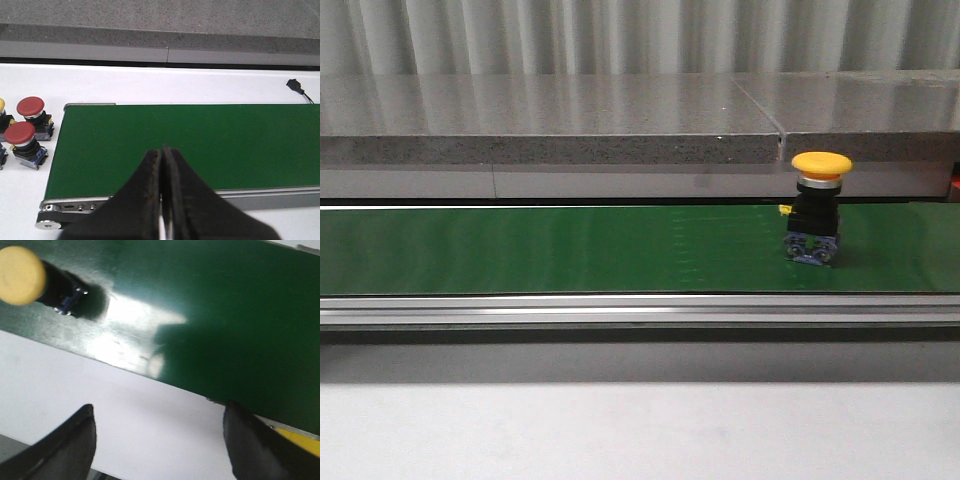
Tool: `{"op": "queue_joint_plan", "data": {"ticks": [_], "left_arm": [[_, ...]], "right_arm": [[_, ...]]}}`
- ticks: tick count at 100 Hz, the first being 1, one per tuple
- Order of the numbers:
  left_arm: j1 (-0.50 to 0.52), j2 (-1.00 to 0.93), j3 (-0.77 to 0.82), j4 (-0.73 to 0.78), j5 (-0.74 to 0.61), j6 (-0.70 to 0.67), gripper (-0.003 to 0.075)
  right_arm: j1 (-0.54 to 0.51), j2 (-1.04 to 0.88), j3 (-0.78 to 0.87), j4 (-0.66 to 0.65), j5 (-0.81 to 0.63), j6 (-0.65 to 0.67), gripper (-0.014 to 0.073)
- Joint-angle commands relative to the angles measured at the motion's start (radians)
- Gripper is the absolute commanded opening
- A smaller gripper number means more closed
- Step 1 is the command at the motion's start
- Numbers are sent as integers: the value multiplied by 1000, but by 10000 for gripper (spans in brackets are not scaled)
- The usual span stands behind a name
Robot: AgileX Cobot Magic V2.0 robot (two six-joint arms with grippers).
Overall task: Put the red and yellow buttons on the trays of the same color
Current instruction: 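Move the right gripper to the yellow button at the belt's end and grasp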
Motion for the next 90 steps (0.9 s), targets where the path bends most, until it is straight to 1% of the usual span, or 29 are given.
{"op": "queue_joint_plan", "data": {"ticks": [1,38,62,63,71,83,90], "left_arm": [[-10,3,-26,-20,-69,0,-20],[-10,3,-26,-20,-69,0,-20],[-10,3,-26,-20,-69,0,-20],[-10,3,-26,-20,-69,0,-20],[-10,3,-26,-20,-69,0,-20],[-10,3,-26,-20,-69,0,-20],[-10,3,-26,-20,-69,0,-20]], "right_arm": [[36,-28,-10,12,-47,-32,531],[152,77,-6,14,-149,-35,531],[167,159,-6,24,-248,-35,531],[167,161,-6,25,-251,-35,482],[167,183,-6,29,-290,-35,482],[167,210,-6,30,-312,-35,475],[167,218,-6,30,-312,-35,434]]}}
